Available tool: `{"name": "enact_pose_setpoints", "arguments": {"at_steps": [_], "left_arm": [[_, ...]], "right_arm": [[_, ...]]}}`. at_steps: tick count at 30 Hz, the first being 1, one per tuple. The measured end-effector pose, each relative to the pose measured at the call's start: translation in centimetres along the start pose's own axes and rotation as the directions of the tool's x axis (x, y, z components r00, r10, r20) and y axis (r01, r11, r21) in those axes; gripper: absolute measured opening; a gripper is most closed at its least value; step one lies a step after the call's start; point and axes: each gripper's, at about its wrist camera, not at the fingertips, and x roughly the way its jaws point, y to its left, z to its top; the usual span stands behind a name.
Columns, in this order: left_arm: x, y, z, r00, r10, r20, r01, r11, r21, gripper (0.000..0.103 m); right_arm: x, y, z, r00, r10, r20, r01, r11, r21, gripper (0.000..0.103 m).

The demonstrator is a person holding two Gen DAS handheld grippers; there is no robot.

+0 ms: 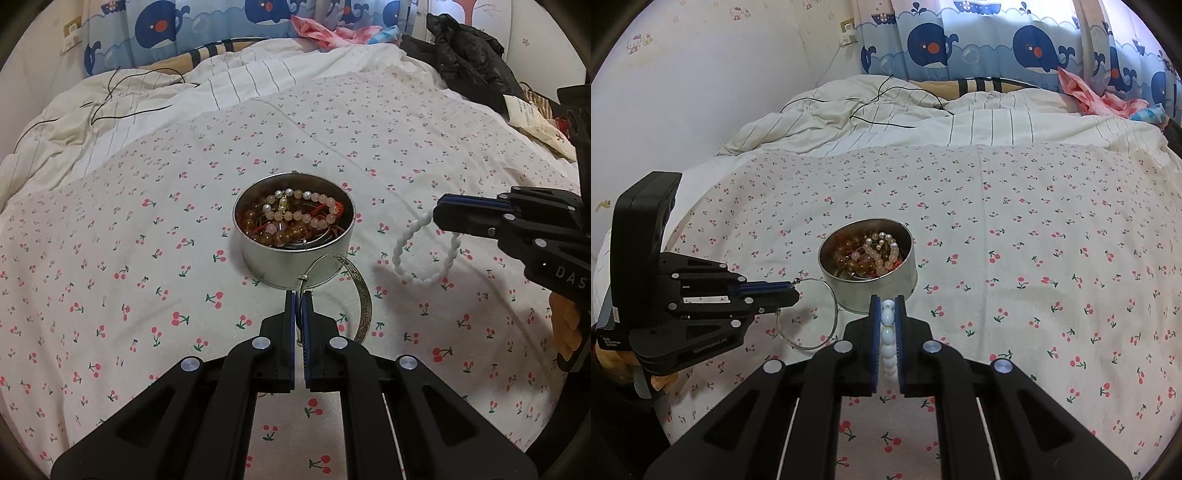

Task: Organize jewelry

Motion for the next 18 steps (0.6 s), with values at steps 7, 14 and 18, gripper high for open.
{"name": "enact_pose_setpoints", "arguments": {"at_steps": [7, 14, 18], "left_arm": [[-0.5, -0.2, 0.1, 1.0, -0.004, 0.016, 0.004, 1.0, 0.009, 0.003], [-0.6, -0.3, 0.2, 1.0, -0.004, 0.02, 0.003, 1.0, 0.018, 0.003], [0.2, -0.2, 0.1, 1.0, 0.002, -0.002, -0.002, 1.0, 0.015, 0.003]], "right_arm": [[-0.3, -0.1, 0.1, 1.0, 0.017, 0.008, -0.017, 1.0, 0.018, 0.008], [0.0, -0.4, 0.0, 0.999, 0.034, -0.014, -0.034, 0.999, 0.029, 0.008], [1.4, -1.3, -0.5, 0.997, -0.009, -0.081, 0.013, 0.998, 0.054, 0.008]]}}
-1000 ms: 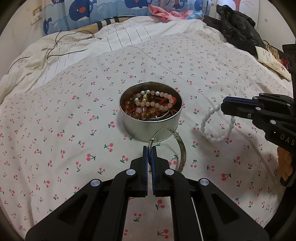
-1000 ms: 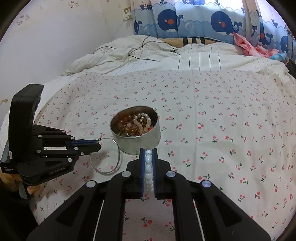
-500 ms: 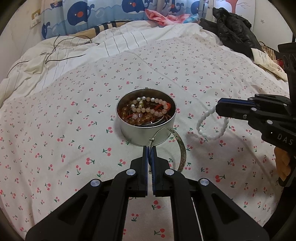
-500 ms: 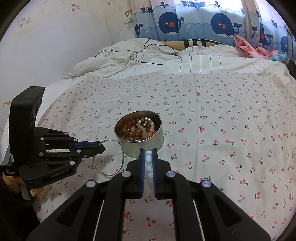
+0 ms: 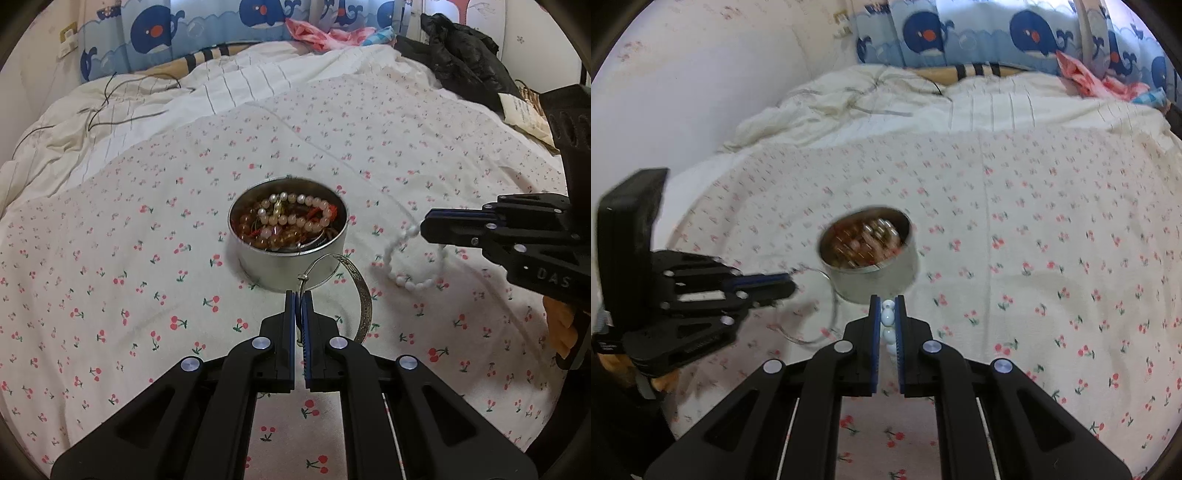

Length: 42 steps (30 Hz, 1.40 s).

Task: Organize jewelry

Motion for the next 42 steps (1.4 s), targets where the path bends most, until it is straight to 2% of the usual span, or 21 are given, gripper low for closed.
{"name": "enact_pose_setpoints", "arguments": {"at_steps": [4, 6, 10, 13, 14, 15, 16, 17, 20, 24, 25, 27, 29, 30, 31, 34, 35, 42], "left_arm": [[1.6, 0.6, -0.4, 0.999, 0.022, -0.049, -0.023, 1.0, -0.015, 0.003], [1.8, 0.8, -0.5, 0.998, 0.023, -0.053, -0.024, 0.999, -0.026, 0.003], [1.1, 0.8, -0.4, 0.999, 0.011, -0.033, -0.012, 1.0, -0.028, 0.003], [1.8, 0.9, -0.6, 0.998, 0.018, -0.053, -0.02, 0.999, -0.031, 0.003], [1.9, 1.0, -0.7, 0.998, 0.02, -0.06, -0.022, 0.999, -0.034, 0.003], [2.1, 1.0, -0.7, 0.998, 0.022, -0.064, -0.025, 0.999, -0.038, 0.003], [2.1, 1.1, -0.7, 0.998, 0.023, -0.066, -0.026, 0.999, -0.042, 0.003], [2.1, 1.3, -0.6, 0.997, 0.023, -0.068, -0.027, 0.998, -0.051, 0.003], [2.7, 1.6, -0.8, 0.995, 0.027, -0.096, -0.033, 0.997, -0.064, 0.003], [3.7, 1.8, -1.2, 0.99, 0.03, -0.135, -0.041, 0.996, -0.076, 0.003], [3.9, 1.8, -1.3, 0.99, 0.03, -0.14, -0.041, 0.996, -0.077, 0.004], [4.1, 1.8, -1.3, 0.989, 0.027, -0.149, -0.039, 0.996, -0.077, 0.004], [4.1, 1.7, -1.4, 0.989, 0.027, -0.148, -0.038, 0.997, -0.074, 0.003], [4.0, 1.7, -1.4, 0.989, 0.027, -0.145, -0.038, 0.997, -0.072, 0.003], [3.9, 1.6, -1.4, 0.99, 0.027, -0.141, -0.037, 0.997, -0.07, 0.003], [3.6, 1.5, -1.3, 0.991, 0.021, -0.129, -0.029, 0.998, -0.063, 0.003], [3.4, 1.4, -1.2, 0.992, 0.021, -0.124, -0.029, 0.998, -0.058, 0.003], [1.9, 0.8, -0.6, 0.997, 0.005, -0.083, -0.008, 0.999, -0.037, 0.003]], "right_arm": [[1.2, -2.1, -0.3, 0.993, -0.099, -0.059, 0.103, 0.993, 0.06, 0.008], [0.9, -2.7, -0.2, 0.994, -0.092, -0.052, 0.097, 0.991, 0.089, 0.008], [0.5, -2.5, -0.1, 0.996, -0.085, -0.039, 0.087, 0.993, 0.076, 0.008], [1.4, -2.4, -0.5, 0.991, -0.095, -0.095, 0.1, 0.993, 0.057, 0.011], [1.6, -2.5, -0.6, 0.991, -0.09, -0.102, 0.096, 0.993, 0.063, 0.03], [1.6, -2.6, -0.8, 0.991, -0.094, -0.094, 0.101, 0.992, 0.074, 0.042], [1.6, -2.6, -0.8, 0.991, -0.097, -0.09, 0.105, 0.991, 0.08, 0.059], [1.6, -2.6, -0.8, 0.992, -0.089, -0.092, 0.096, 0.992, 0.083, 0.067], [2.4, -1.6, -1.1, 0.989, -0.104, -0.11, 0.108, 0.994, 0.029, 0.078], [4.4, 1.0, -2.3, 0.972, -0.187, -0.144, 0.166, 0.975, -0.148, 0.084], [5.0, 1.6, -2.6, 0.964, -0.219, -0.148, 0.187, 0.961, -0.204, 0.084], [5.6, 2.2, -3.0, 0.961, -0.222, -0.167, 0.178, 0.953, -0.244, 0.073], [5.2, 1.8, -2.8, 0.967, -0.18, -0.18, 0.141, 0.968, -0.207, 0.033], [5.0, 1.5, -2.6, 0.967, -0.175, -0.184, 0.138, 0.97, -0.2, 0.021], [4.9, 1.2, -2.7, 0.968, -0.169, -0.184, 0.134, 0.973, -0.189, 0.016], [4.1, 0.8, -2.4, 0.978, -0.118, -0.17, 0.094, 0.985, -0.143, 0.015], [3.9, 0.6, -2.3, 0.981, -0.103, -0.162, 0.083, 0.988, -0.131, 0.008], [1.9, -0.5, -1.1, 0.996, -0.029, -0.082, 0.026, 0.999, -0.043, 0.008]]}}
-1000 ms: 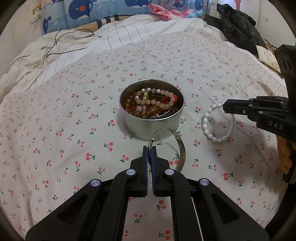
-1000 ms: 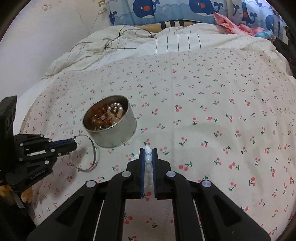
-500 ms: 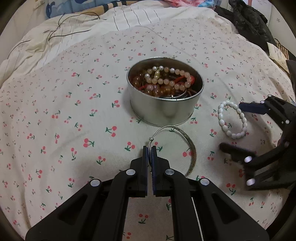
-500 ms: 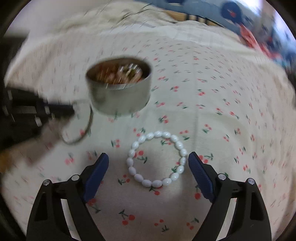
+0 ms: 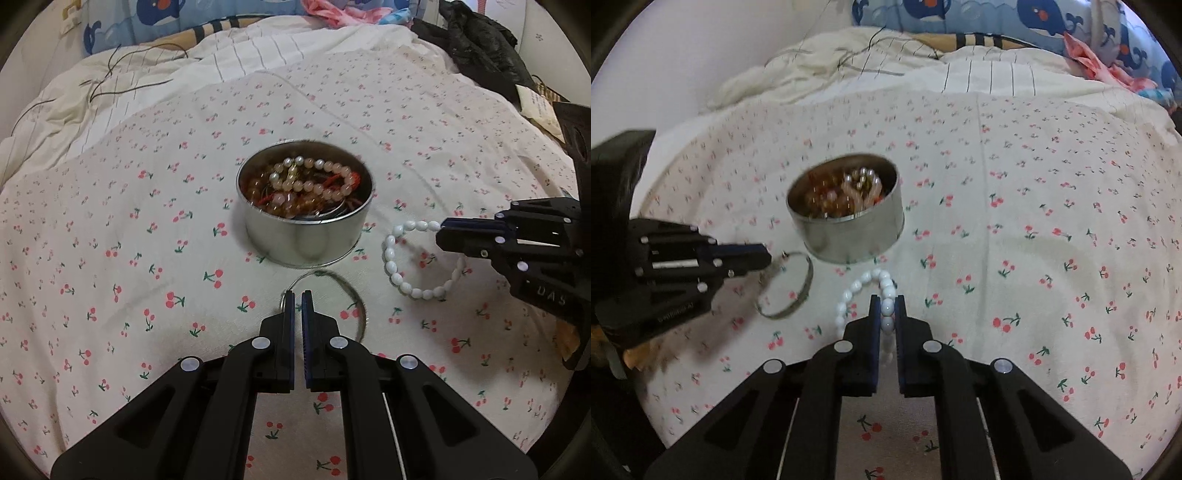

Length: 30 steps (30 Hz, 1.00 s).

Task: Organize jewelry

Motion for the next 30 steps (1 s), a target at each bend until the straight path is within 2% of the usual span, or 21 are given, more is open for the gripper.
{"name": "enact_pose_setpoints", "arguments": {"at_steps": [12, 19, 25, 28, 30], "left_arm": [[-2.4, -0.7, 1.1, 0.998, -0.026, 0.056, 0.025, 1.0, 0.016, 0.003], [-4.9, 0.4, 1.8, 0.99, -0.084, 0.117, 0.087, 0.996, -0.027, 0.003], [-6.7, 1.7, 2.9, 0.983, -0.094, 0.157, 0.105, 0.992, -0.064, 0.003], [-6.5, 1.9, 3.0, 0.986, -0.1, 0.134, 0.109, 0.993, -0.055, 0.003], [-4.9, 1.4, 2.4, 0.994, -0.093, 0.063, 0.094, 0.995, -0.016, 0.003]], "right_arm": [[-1.9, -0.2, 0.7, 0.997, 0.037, 0.072, -0.04, 0.998, 0.042, 0.008], [-2.6, -0.7, 1.1, 0.994, 0.059, 0.092, -0.066, 0.996, 0.066, 0.008], [-2.5, -1.0, 1.1, 0.994, 0.07, 0.09, -0.078, 0.993, 0.092, 0.008], [-2.5, -1.3, 0.9, 0.993, 0.09, 0.082, -0.098, 0.99, 0.105, 0.008], [-2.6, -1.2, 0.9, 0.992, 0.097, 0.079, -0.104, 0.989, 0.101, 0.008]]}}
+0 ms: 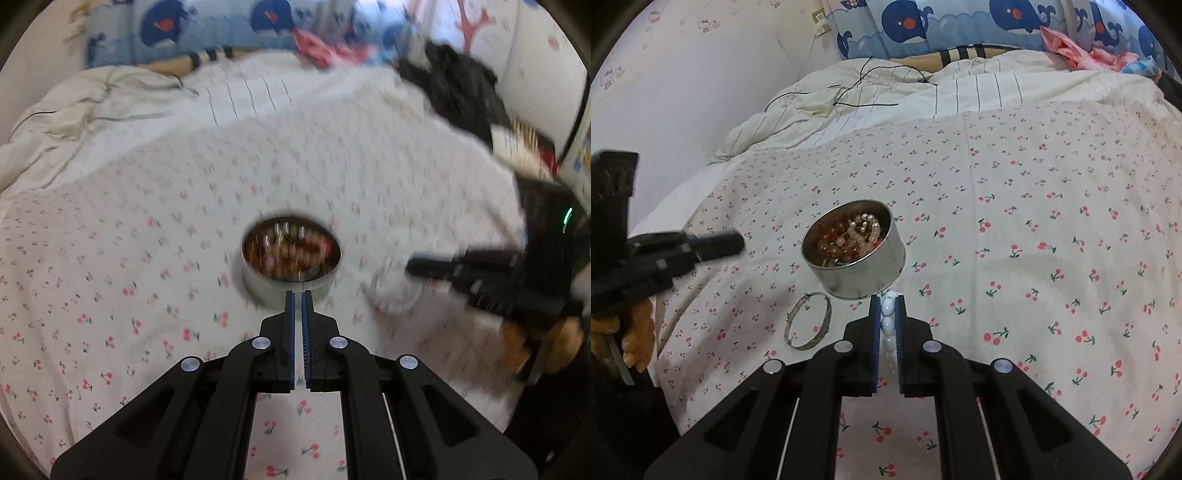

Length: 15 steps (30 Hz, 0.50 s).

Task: Organize jewelry
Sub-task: 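Lower the silver bangle into the tin and open the left tool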

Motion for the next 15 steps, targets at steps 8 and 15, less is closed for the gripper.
{"name": "enact_pose_setpoints", "arguments": {"at_steps": [8, 15], "left_arm": [[8.1, 1.1, -2.7, 0.984, 0.065, -0.164, -0.074, 0.996, -0.047, 0.051], [8.5, 0.0, -2.8, 0.986, 0.077, -0.151, -0.083, 0.996, -0.032, 0.008]], "right_arm": [[0.9, 0.0, -0.2, 0.998, -0.03, -0.05, 0.03, 1.0, -0.009, 0.009], [2.6, -0.4, -1.1, 0.983, -0.154, -0.104, 0.151, 0.988, -0.032, 0.076]]}}
